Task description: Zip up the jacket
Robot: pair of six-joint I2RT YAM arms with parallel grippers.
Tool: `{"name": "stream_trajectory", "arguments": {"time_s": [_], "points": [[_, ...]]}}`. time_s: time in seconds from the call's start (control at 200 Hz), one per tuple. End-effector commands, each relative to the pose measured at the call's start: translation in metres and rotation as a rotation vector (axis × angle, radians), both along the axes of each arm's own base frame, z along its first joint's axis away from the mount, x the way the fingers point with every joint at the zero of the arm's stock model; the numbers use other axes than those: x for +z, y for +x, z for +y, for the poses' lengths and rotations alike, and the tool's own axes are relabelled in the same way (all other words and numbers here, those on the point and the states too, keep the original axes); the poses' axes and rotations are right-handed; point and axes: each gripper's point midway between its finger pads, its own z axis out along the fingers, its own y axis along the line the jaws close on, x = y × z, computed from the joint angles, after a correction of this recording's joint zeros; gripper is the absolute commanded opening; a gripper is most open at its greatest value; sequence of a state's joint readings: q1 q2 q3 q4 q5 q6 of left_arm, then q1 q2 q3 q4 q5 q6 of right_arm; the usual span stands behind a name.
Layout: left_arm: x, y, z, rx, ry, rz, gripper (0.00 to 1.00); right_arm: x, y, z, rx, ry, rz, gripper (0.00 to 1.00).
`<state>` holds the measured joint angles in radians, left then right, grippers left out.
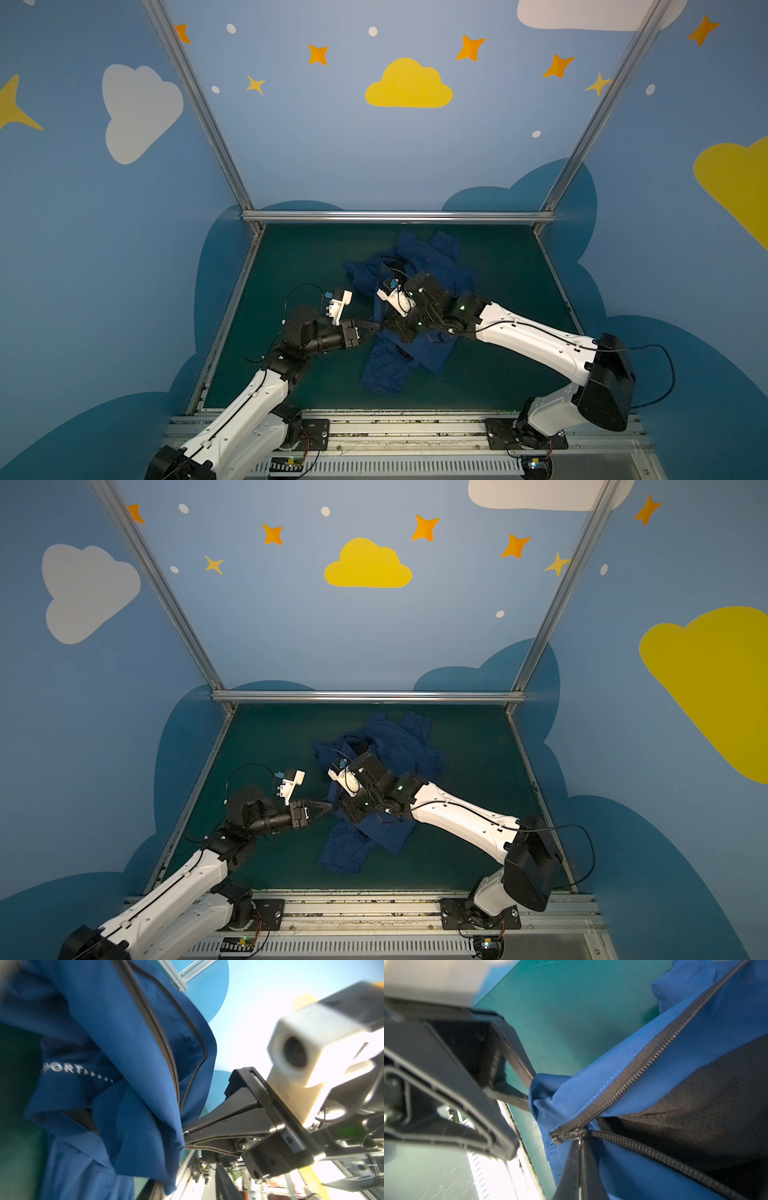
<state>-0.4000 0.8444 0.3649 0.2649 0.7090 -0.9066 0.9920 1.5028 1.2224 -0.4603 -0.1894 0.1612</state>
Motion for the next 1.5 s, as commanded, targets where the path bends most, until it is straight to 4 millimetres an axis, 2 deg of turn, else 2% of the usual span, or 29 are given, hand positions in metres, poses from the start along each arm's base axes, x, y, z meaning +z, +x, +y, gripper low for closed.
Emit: {"name": "stream_trajectory", "arguments": {"time_s": [0.0, 0.085, 0.265, 0.501, 0.611, 0.666, 0.751, 0.971, 1.066, 1.157, 1.492], "points": [[0.01, 0.005, -0.004, 0.029, -0.03, -0.034, 0.46, 0.017, -0.001, -0.001, -0.007, 0.036, -0.024, 0.0], [0.01, 0.009, -0.005, 0.043, -0.027, -0.043, 0.45, 0.019, -0.003, -0.001, -0.001, 0.041, -0.019, 0.0], [0.011, 0.018, -0.009, 0.054, -0.024, -0.051, 0.34, 0.019, -0.006, -0.003, 0.009, 0.042, -0.015, 0.0], [0.009, 0.022, -0.01, 0.066, -0.01, -0.054, 0.03, 0.016, -0.006, -0.007, 0.009, 0.022, -0.019, 0.0], [0.008, 0.02, -0.008, 0.067, 0.005, -0.06, 0.03, 0.014, -0.005, -0.007, 0.007, 0.015, -0.02, 0.0], [0.009, 0.019, -0.008, 0.067, 0.006, -0.06, 0.03, 0.014, -0.005, -0.006, 0.008, 0.015, -0.018, 0.07], [0.009, 0.018, -0.008, 0.067, 0.004, -0.06, 0.03, 0.011, -0.007, -0.002, 0.018, 0.016, -0.001, 0.13], [0.01, 0.018, -0.008, 0.064, 0.003, -0.06, 0.03, 0.013, -0.005, 0.0, 0.017, 0.017, -0.013, 0.18], [0.009, 0.018, -0.009, 0.065, 0.004, -0.057, 0.03, 0.014, -0.005, 0.0, 0.023, 0.015, -0.012, 0.13], [0.011, 0.019, -0.009, 0.067, 0.003, -0.06, 0.03, 0.01, -0.006, 0.0, 0.026, 0.003, -0.004, 0.0], [0.015, 0.019, -0.009, 0.061, 0.001, -0.066, 0.03, 0.011, 0.002, -0.004, 0.01, -0.032, -0.052, 0.0]]}}
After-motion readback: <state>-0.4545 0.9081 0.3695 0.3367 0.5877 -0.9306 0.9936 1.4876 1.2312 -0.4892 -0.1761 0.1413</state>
